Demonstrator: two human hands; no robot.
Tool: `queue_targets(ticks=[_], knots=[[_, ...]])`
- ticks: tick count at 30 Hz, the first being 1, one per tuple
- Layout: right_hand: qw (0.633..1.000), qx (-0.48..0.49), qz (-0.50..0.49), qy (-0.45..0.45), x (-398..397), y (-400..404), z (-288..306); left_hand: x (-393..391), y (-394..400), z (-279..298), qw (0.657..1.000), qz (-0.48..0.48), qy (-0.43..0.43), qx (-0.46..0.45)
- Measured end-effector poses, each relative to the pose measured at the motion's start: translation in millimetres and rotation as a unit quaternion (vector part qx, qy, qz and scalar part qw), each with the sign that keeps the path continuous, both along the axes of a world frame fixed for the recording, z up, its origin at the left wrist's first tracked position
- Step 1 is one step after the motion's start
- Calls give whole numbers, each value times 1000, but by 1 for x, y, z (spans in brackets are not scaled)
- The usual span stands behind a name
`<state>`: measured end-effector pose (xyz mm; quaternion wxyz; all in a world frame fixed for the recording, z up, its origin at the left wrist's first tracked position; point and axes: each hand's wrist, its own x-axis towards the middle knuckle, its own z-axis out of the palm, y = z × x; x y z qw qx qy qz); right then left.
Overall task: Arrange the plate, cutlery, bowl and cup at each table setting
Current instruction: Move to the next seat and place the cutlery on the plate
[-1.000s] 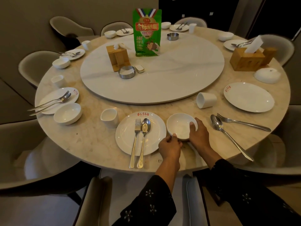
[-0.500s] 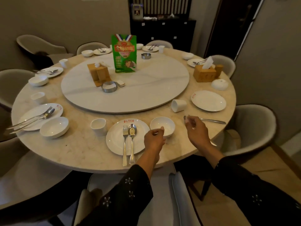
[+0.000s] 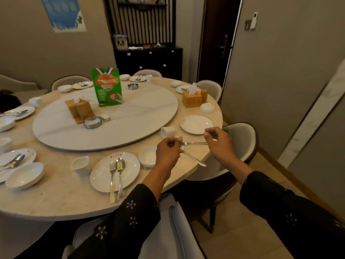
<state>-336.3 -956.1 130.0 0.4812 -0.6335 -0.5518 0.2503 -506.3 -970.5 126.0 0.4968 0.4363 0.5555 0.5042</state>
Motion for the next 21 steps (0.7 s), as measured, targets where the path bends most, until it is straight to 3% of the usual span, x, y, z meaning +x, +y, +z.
queue_targets(ticks=[10, 21], knots=[[989, -79, 111, -61, 109, 35, -46, 95, 10, -61, 994, 52, 84, -43], [970, -99, 214, -60, 140, 83, -75, 127, 28, -96, 974, 130, 144, -119]])
